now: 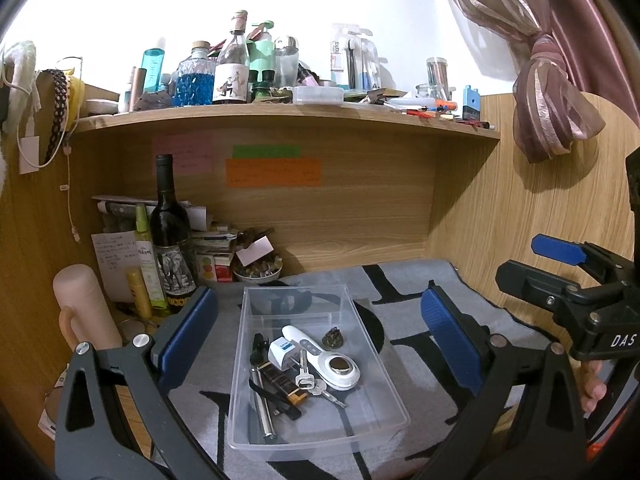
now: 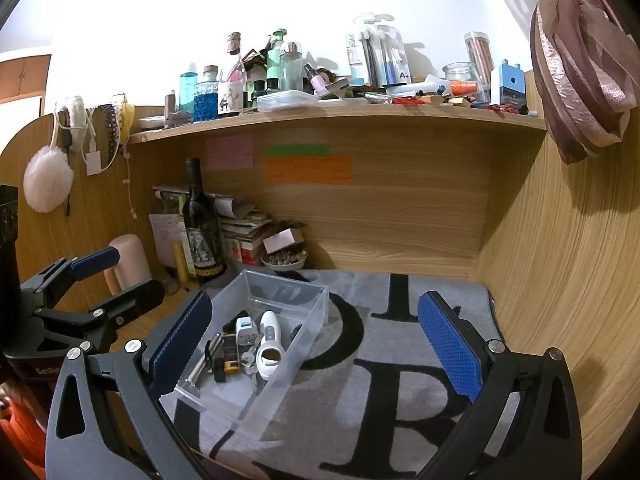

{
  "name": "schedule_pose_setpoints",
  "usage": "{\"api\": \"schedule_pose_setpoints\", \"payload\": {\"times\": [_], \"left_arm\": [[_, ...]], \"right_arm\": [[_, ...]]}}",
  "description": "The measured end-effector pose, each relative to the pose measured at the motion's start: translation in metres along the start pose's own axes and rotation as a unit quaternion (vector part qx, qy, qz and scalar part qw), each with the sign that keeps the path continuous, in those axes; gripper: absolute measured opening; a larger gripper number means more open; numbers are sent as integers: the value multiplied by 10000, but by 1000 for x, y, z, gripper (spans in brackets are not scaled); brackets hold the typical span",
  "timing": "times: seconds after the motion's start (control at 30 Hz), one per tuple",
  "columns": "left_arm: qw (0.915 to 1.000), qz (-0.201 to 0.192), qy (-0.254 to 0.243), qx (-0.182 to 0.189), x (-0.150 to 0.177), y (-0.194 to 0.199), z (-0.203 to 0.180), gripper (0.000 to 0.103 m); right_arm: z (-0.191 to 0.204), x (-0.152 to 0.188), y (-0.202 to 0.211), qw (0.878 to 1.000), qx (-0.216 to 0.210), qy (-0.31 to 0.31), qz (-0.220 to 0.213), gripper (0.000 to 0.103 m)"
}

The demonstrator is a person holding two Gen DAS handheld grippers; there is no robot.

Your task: Organize rigid objects

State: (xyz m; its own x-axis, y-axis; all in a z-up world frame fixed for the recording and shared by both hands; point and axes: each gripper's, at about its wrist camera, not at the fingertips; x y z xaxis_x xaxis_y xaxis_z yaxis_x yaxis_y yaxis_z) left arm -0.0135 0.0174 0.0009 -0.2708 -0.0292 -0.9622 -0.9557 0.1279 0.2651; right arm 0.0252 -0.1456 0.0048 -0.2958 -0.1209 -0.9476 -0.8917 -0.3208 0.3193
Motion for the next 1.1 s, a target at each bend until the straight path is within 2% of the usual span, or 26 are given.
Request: {"api": "schedule_pose_setpoints", "payload": {"times": [1.1], "left_arm": [[9999,16,104,-5,-2,-7,6,103]], "right_arm": [[9,-3,-2,10000,50,21,-20,103]]}}
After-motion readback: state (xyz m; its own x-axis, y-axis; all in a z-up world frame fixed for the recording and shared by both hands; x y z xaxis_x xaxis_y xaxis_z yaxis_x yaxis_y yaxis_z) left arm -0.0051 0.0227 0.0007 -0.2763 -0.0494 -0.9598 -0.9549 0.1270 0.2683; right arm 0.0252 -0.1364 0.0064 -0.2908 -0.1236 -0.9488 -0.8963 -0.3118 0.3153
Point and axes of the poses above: each gripper's, at about its wrist camera, not at the fingertips, and y roughly against the way its jaws point, z to its left, x to its underside, and after that the axes turned 9 degrees about x, right-handed
